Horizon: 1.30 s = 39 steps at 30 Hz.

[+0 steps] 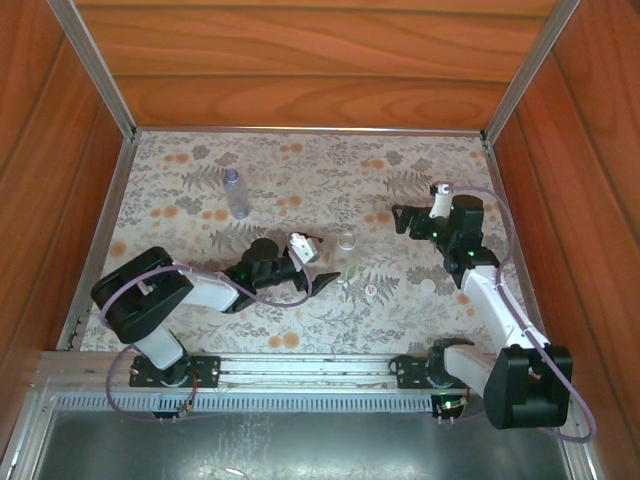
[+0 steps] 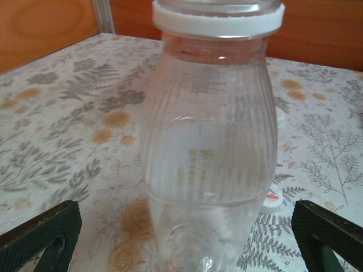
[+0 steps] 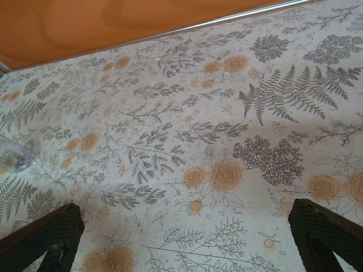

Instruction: Screw on the bottle caps

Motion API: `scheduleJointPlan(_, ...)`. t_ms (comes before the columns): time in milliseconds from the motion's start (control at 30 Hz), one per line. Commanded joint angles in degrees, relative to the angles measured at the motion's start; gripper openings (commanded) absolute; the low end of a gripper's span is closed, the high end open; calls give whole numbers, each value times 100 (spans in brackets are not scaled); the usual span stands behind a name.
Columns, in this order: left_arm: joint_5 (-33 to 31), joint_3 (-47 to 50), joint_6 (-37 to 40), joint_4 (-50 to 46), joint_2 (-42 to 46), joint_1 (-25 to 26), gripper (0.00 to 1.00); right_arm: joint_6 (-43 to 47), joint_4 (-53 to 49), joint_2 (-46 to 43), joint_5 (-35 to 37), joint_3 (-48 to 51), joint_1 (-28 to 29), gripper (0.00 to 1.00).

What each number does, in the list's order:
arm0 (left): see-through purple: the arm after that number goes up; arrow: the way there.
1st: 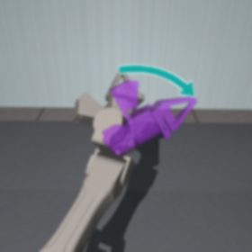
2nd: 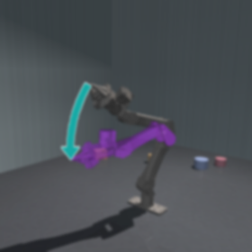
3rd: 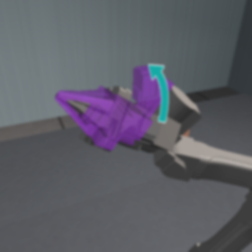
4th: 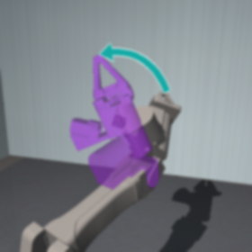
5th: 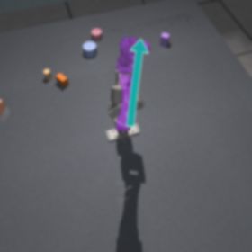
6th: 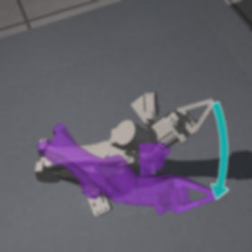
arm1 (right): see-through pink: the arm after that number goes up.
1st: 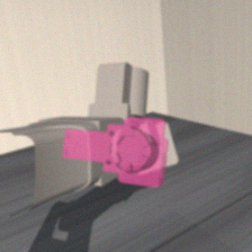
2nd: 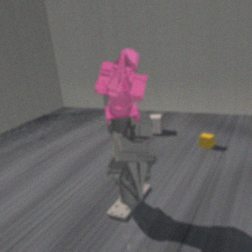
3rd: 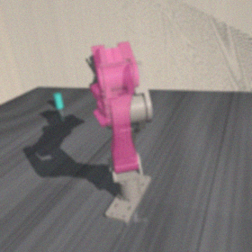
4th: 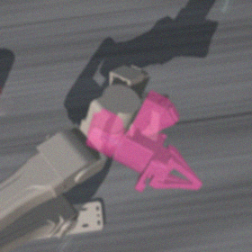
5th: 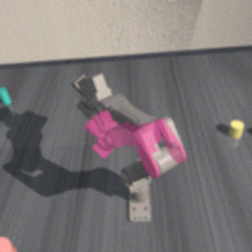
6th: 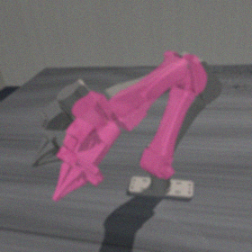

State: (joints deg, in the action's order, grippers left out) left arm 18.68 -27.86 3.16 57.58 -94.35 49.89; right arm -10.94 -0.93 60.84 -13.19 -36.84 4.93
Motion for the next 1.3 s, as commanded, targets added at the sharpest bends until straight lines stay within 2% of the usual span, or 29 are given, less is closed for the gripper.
scheduleJointPlan(0, 503, -242, -271, 560, -282, 44, 100, 78, -185, -124, 145, -148, 55, 100)
scheduleJointPlan(167, 579, -465, -459, 1163, -885, 54, 100, 23, -188, -112, 219, -148, 52, 100)
scheduleJointPlan(233, 639, -429, -390, 1736, -1176, 56, 94, -4, -197, -116, 277, -141, 53, 100)
scheduleJointPlan(300, 443, -367, -483, 2356, -1513, 43, 90, 0, -197, -94, 323, -123, 58, 100)
scheduleJointPlan(467, 378, -479, -518, 2363, -1785, 99, 89, -21, -171, -16, 386, -123, 56, 100)
scheduleJointPlan(600, 347, -569, -557, 2363, -1890, 114, 82, -74, -136, 54, 366, -113, 55, 100)
scheduleJointPlan(933, 383, -809, -677, 2356, -2096, 153, 82, -164, -194, -11, 453, 2, 57, 100)
scheduleJointPlan(1033, 398, -766, -652, 2367, -2097, 151, 71, -238, -278, -58, 497, -7, 53, 100)
scheduleJointPlan(1267, 440, -686, -606, 2363, -2060, 144, 69, -847, -521, -566, 649, 71, 52, 100)
